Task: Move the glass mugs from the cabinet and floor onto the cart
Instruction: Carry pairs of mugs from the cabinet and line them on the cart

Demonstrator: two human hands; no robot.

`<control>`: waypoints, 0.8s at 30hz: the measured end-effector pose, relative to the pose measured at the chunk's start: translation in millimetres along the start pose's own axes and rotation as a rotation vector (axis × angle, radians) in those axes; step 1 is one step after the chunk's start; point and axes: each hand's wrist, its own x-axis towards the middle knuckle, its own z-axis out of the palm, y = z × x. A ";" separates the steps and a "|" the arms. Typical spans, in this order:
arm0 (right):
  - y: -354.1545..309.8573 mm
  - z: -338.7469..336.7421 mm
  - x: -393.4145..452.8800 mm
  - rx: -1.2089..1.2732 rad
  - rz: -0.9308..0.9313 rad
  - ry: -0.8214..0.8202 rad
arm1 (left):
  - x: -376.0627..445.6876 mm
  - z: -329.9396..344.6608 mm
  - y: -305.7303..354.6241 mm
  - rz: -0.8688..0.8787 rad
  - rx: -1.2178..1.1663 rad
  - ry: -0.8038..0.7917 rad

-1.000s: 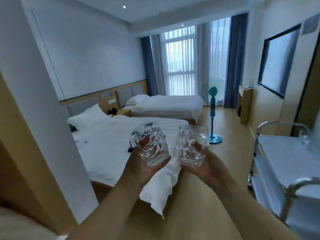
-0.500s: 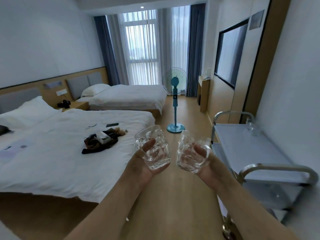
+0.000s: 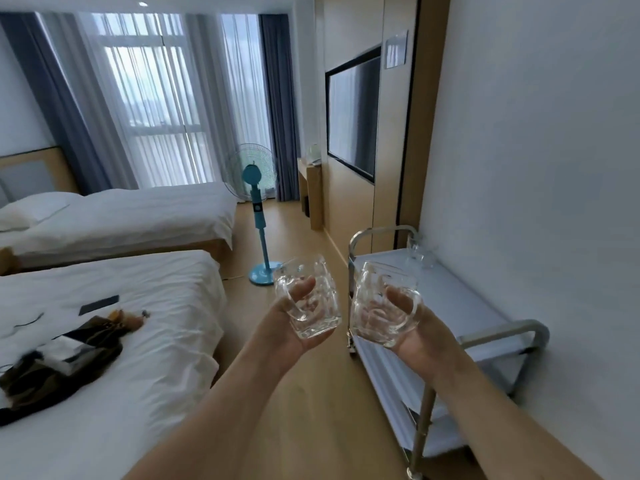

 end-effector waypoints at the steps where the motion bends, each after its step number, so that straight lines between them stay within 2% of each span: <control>1: -2.6 -1.8 9.2 -0.026 -0.012 0.022 | 12.4 0.7 6.8 -0.009 0.009 -0.018; 9: -3.1 -12.0 85.7 -0.105 -0.003 0.195 | 116.7 -23.8 46.7 -0.154 0.044 -0.145; 13: 9.7 -25.5 97.1 -0.094 -0.072 0.208 | 160.9 -39.2 41.4 -0.264 -0.007 -0.182; 14: 12.5 -34.9 101.3 -0.077 -0.078 0.266 | 170.6 -42.8 37.5 -0.292 -0.023 -0.195; 20: 14.7 -72.0 133.6 -0.099 -0.035 0.370 | 219.0 -52.9 22.9 -0.418 -0.146 -0.297; 24: 7.6 -98.8 170.1 0.049 -0.011 0.427 | 259.7 -58.1 28.1 -0.420 -0.137 -0.292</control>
